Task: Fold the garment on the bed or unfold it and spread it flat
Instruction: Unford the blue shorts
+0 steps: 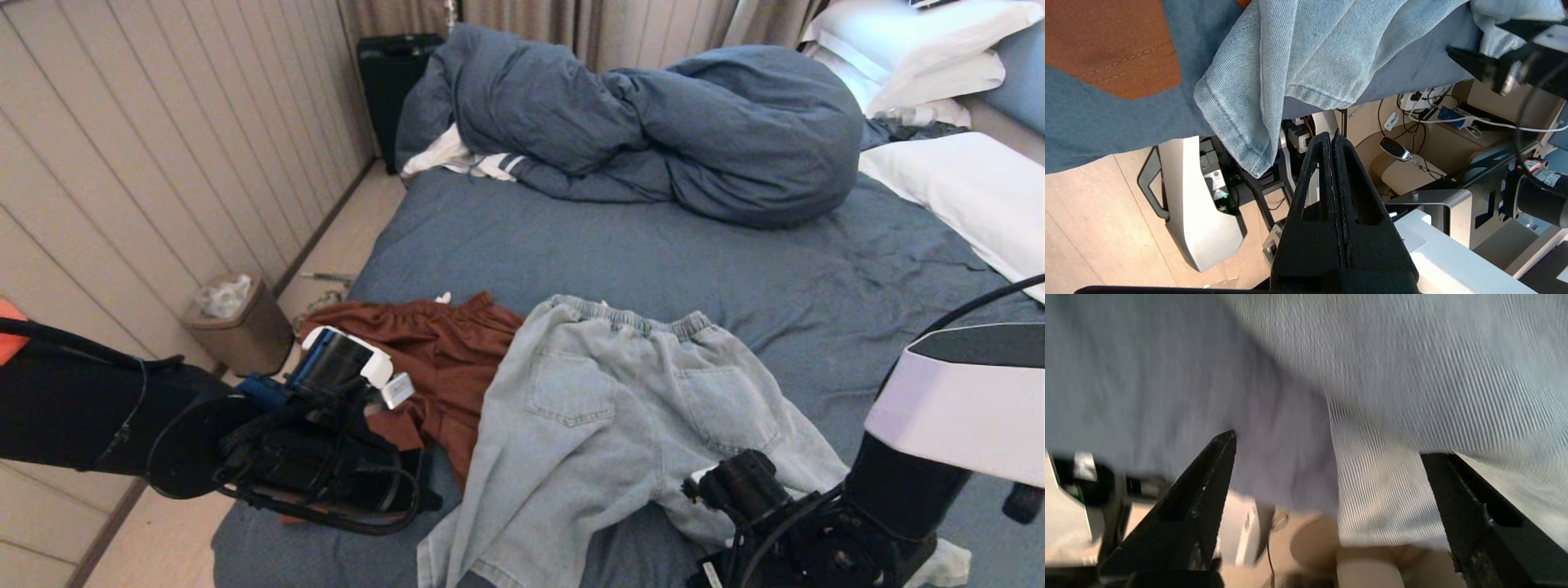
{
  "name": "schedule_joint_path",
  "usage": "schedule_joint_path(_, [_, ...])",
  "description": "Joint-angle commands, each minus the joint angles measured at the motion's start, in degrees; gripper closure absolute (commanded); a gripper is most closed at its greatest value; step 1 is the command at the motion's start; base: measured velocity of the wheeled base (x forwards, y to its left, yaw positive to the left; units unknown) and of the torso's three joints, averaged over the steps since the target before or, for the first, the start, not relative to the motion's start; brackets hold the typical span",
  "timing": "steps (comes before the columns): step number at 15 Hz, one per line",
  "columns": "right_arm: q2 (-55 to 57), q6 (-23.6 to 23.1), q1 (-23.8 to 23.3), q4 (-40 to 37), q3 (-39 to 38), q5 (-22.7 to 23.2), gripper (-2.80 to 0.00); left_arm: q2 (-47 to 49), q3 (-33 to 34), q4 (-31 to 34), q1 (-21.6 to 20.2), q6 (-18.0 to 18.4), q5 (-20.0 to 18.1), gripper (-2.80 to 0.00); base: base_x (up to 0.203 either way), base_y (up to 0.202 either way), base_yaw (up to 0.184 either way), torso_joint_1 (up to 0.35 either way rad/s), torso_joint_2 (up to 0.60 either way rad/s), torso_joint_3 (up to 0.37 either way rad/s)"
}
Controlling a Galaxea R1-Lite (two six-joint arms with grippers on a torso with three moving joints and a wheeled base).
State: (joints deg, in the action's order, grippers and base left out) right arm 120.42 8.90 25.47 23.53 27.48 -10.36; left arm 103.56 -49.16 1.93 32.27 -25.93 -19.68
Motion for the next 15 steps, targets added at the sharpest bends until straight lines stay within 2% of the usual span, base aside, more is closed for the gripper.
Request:
schedule_joint_path(1, [4.1, 0.4, -0.5, 3.8, -0.4, -0.6, 0.00, 0.8, -0.2, 0.0, 0.0, -0.2, 0.0, 0.00, 0.000, 0.000, 0.000, 0.000, 0.00, 0.000])
schedule_joint_path(7, [3.1, 0.3, -2.1, 4.1, -1.6, -1.2, 0.00, 1.2, -0.5, 0.0, 0.1, -0.1, 0.0, 0.00, 0.000, 0.000, 0.000, 0.000, 0.00, 0.000])
schedule_joint_path(15, [-3.5, -0.1, -2.1, 5.6, -10.6, -1.3, 0.00, 0.6, -0.1, 0.0, 1.0, -0.1, 0.1, 0.00, 0.000, 0.000, 0.000, 0.000, 0.00, 0.000])
